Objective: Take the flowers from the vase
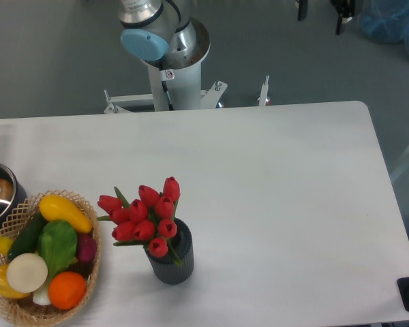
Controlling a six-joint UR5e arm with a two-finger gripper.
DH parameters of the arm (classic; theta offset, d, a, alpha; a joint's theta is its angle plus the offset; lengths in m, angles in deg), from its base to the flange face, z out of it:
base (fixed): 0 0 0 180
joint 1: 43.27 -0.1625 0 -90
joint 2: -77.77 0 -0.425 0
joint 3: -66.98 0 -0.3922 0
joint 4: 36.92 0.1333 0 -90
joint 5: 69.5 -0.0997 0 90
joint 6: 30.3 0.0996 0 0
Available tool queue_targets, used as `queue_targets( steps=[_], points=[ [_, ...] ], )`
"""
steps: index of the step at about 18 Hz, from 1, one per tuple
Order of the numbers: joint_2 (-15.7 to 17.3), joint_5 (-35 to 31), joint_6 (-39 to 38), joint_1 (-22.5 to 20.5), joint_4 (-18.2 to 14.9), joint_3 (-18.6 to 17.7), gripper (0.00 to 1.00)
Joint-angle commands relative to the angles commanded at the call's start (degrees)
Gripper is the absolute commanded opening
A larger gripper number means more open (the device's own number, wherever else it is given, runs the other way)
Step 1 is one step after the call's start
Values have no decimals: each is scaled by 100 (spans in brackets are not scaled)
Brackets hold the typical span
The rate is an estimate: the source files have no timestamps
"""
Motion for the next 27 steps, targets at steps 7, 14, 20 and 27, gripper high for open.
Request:
queue_targets(
  steps=[7,14,20,27],
  points=[
    [105,0,-17,62,9,-79,100],
    [114,536,-570,53,35,-307,100],
    [106,562,-851,62,9,-378,100],
    [70,1572,-1310,70,44,-650,100]
  ],
)
